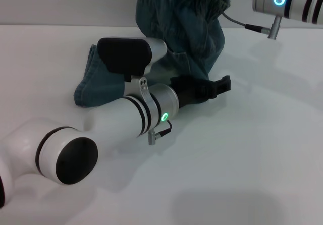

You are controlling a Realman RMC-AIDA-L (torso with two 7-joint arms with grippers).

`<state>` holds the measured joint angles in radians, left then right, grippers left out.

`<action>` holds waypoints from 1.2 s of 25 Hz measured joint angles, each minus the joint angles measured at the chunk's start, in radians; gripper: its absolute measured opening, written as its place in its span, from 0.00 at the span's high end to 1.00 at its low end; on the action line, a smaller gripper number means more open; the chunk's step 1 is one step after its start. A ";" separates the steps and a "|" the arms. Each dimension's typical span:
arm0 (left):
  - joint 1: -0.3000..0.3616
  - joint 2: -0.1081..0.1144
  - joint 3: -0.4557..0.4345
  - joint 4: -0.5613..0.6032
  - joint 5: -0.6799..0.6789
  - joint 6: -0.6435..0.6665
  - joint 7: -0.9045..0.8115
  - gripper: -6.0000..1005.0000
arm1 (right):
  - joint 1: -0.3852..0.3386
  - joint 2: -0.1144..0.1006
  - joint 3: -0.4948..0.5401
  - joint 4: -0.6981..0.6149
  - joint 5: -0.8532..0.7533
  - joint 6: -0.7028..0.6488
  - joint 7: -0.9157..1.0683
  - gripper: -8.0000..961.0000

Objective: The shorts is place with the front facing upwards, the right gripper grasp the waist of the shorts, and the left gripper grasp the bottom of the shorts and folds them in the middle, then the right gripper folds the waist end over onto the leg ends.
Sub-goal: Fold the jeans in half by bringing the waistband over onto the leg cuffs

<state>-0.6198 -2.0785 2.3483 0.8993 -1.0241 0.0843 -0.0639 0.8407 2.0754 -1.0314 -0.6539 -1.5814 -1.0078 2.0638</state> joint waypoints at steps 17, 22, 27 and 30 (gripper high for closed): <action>0.314 0.025 -0.079 0.265 0.203 -0.033 0.017 0.17 | 0.028 -0.004 -0.010 0.053 0.000 0.070 -0.032 0.93; 0.399 0.021 -0.187 0.257 0.239 -0.025 0.062 0.17 | 0.025 -0.004 -0.013 0.054 0.002 0.069 -0.034 0.92; 0.451 0.023 -0.304 0.236 0.262 0.004 0.095 0.17 | 0.053 -0.003 -0.018 0.084 0.002 0.071 -0.066 0.92; 0.470 0.021 -0.358 0.204 0.284 0.053 0.095 0.17 | 0.080 -0.001 -0.027 0.104 0.002 0.066 -0.079 0.91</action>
<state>-0.1500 -2.0576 1.9902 1.1035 -0.7405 0.1370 0.0314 0.9212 2.0740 -1.0589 -0.5496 -1.5793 -0.9415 1.9852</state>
